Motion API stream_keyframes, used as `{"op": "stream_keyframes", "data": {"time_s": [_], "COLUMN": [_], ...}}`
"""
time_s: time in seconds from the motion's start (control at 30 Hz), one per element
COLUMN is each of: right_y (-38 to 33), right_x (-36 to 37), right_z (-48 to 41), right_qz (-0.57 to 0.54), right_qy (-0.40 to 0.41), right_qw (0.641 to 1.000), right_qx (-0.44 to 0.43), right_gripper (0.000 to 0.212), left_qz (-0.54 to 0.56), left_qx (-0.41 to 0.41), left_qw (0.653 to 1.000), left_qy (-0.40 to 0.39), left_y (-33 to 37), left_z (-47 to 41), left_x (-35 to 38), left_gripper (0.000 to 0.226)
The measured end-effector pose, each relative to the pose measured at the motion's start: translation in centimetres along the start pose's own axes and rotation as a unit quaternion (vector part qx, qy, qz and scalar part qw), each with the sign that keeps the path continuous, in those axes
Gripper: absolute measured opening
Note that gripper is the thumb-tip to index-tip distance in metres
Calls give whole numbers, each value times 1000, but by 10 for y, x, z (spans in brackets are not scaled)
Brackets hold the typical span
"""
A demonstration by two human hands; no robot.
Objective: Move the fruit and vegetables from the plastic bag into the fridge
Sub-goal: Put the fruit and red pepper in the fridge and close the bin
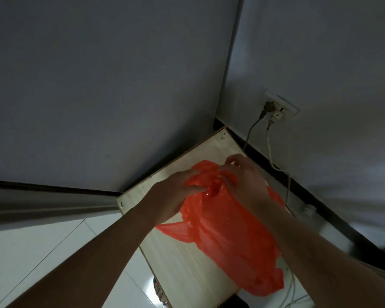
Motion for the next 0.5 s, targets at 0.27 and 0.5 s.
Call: {"op": "stream_keyframes", "data": {"time_s": [0.27, 0.5], "right_y": [-6, -7], "right_x": [-23, -11], "right_z": [5, 16], "right_qz": [-37, 15], "right_qy": [50, -72], "right_qw": [994, 985], "right_qx": [-94, -154], "right_gripper": [25, 38], "left_qz": [28, 38], "left_qx": [-71, -59], "left_qw": [997, 997], "left_qy": [-8, -7], "left_y": [-8, -11], "left_z": [-2, -11], "left_x": [14, 14], "left_gripper": [53, 67]}}
Point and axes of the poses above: each hand's wrist, its own z-axis away from the middle knuckle, its own x-axis out of the palm, y = z × x, the point moved 2 cm from there along -z, towards the middle knuckle, and after that the axes turned 2 degrees about y, right-handed, at the moved point
